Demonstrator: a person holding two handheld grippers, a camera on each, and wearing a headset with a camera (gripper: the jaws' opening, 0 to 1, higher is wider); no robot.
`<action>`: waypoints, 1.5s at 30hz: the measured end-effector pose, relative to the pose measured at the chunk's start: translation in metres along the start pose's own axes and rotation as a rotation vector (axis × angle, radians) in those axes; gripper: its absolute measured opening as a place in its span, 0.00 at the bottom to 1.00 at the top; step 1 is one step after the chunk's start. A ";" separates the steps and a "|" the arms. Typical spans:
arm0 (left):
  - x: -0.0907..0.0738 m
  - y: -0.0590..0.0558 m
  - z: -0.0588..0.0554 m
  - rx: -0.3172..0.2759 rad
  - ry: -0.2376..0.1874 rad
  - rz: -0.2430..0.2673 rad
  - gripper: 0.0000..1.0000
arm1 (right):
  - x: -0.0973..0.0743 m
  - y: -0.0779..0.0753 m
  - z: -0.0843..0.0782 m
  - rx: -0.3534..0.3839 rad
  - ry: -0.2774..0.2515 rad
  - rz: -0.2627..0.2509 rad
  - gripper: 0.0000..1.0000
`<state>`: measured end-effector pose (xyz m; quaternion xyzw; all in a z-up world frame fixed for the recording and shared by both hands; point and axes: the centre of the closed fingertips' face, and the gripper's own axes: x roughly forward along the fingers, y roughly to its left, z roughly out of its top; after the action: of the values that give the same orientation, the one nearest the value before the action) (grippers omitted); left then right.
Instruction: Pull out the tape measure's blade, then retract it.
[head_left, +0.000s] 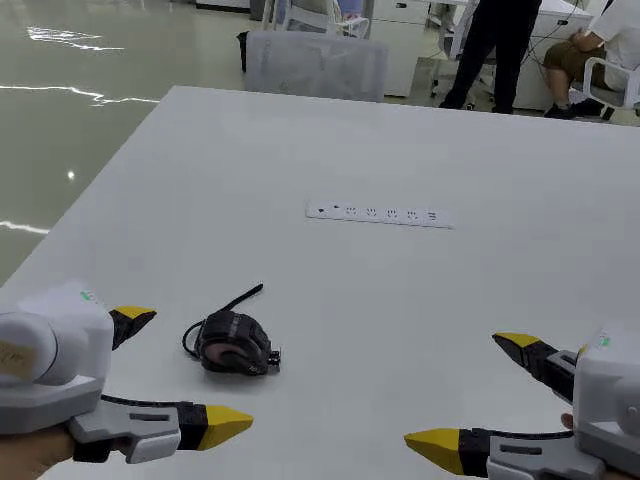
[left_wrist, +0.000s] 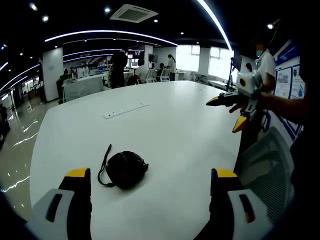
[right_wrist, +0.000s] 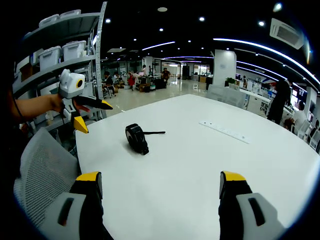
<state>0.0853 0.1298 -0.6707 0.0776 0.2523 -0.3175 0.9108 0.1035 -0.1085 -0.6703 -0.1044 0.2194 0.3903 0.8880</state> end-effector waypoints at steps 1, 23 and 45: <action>0.000 0.000 0.000 0.001 0.000 0.001 0.98 | 0.000 -0.001 0.000 0.000 -0.001 0.000 1.00; 0.009 0.009 -0.003 0.060 0.032 -0.028 0.94 | 0.009 0.006 -0.001 -0.051 0.023 0.051 0.95; 0.029 0.024 -0.006 0.127 0.087 -0.106 0.84 | 0.032 0.002 -0.003 -0.078 0.045 0.132 0.85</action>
<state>0.1168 0.1348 -0.6909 0.1356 0.2746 -0.3767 0.8742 0.1201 -0.0874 -0.6878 -0.1330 0.2304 0.4538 0.8505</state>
